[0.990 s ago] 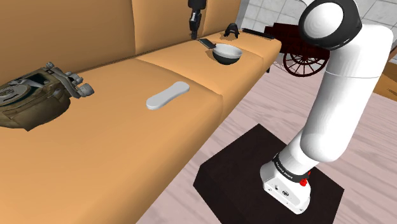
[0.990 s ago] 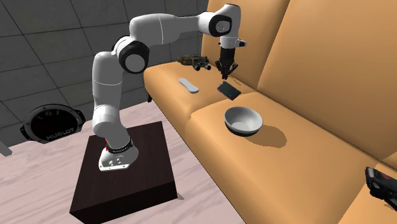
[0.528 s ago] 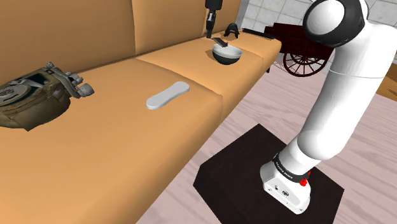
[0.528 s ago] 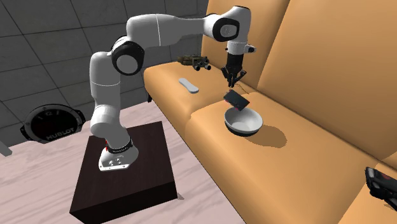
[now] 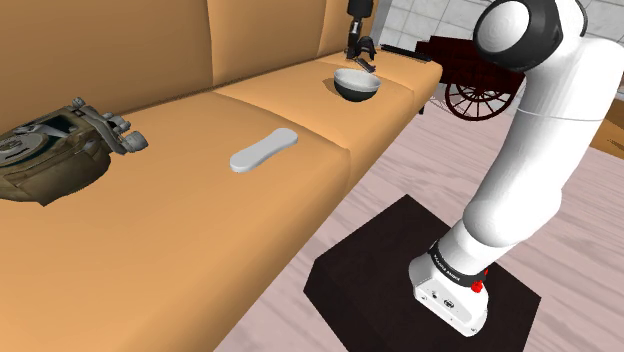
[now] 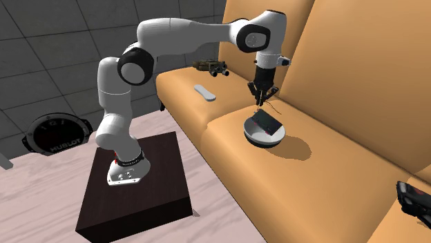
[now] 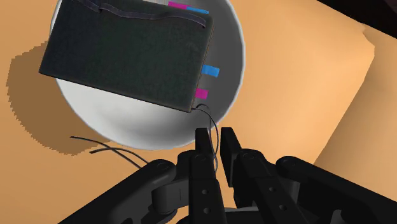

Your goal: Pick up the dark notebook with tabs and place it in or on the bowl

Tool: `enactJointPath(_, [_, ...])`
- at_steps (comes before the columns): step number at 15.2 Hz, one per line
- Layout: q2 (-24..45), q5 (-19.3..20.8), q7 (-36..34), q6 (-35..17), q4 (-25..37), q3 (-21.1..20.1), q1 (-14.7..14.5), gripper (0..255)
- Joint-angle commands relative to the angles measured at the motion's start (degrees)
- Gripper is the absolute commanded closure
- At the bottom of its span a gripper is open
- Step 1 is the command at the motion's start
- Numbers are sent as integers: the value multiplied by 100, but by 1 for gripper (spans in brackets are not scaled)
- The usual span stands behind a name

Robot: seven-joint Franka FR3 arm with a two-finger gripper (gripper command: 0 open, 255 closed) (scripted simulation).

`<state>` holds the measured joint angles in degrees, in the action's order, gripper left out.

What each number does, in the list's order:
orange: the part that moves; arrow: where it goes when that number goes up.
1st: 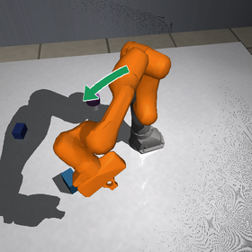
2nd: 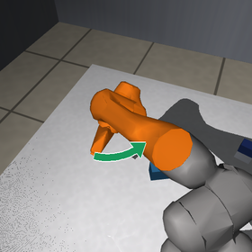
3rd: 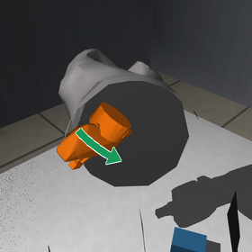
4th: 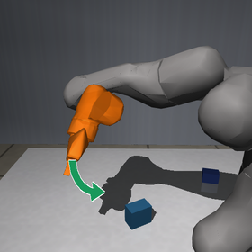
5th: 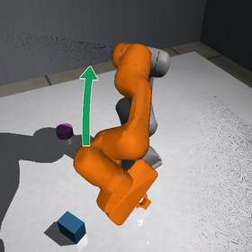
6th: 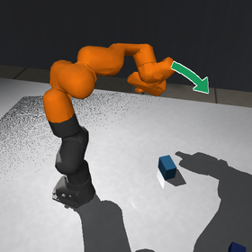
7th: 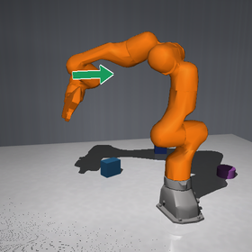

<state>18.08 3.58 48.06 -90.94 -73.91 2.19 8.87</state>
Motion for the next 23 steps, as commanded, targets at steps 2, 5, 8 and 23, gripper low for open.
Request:
enactJointPath(2, [-41,-4,64,-233,-270,23,49,255])
enactJointPath(5, [-82,-1,48,-484,-561,22,48,255])
enactJointPath(8, [-107,2,32,-725,-828,21,49,255])
enactJointPath(23, [-115,8,7,-1075,-1188,12,56,0])
